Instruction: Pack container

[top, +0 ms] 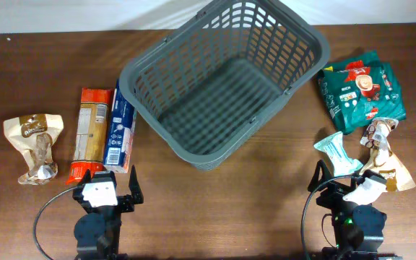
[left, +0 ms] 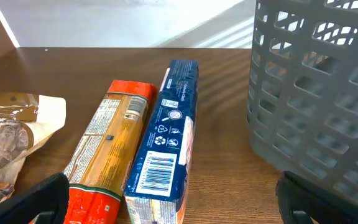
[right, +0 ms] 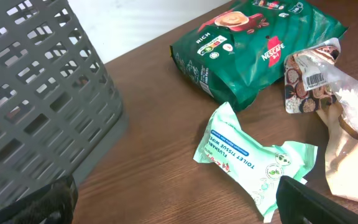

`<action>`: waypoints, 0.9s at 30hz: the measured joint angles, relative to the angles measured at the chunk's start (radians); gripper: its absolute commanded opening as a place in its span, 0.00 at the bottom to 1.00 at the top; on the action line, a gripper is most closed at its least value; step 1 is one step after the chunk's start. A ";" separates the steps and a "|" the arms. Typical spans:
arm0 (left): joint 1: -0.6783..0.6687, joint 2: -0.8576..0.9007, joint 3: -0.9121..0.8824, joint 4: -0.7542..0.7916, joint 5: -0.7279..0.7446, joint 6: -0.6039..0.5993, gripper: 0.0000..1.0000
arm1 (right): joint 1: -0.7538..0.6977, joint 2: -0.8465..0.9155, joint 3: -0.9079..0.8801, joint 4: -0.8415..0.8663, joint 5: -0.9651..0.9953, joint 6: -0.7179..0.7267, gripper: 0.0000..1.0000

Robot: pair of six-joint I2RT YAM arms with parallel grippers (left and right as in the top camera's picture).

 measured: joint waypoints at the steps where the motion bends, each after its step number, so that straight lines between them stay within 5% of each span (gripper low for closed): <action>1: 0.000 0.000 0.000 0.000 0.000 0.000 0.99 | 0.000 0.000 0.000 0.000 -0.003 0.000 0.99; 10: 0.000 0.000 0.000 0.000 0.000 0.000 0.99 | 0.000 0.010 0.013 0.006 -0.216 0.032 0.99; 14: 0.000 0.000 0.000 0.000 0.000 0.000 0.99 | 0.000 0.120 0.172 -0.001 -0.250 0.056 0.99; 20: 0.000 -0.002 -0.002 0.005 0.000 0.000 0.99 | 0.000 0.505 0.726 -0.166 -0.265 0.002 0.99; 23: 0.000 -0.003 -0.003 0.005 0.000 0.000 0.99 | -0.002 0.887 1.216 -0.519 -0.290 -0.171 0.99; 27: 0.000 -0.004 -0.003 0.007 0.000 0.000 0.99 | -0.002 1.263 1.701 -0.743 -0.344 -0.316 0.99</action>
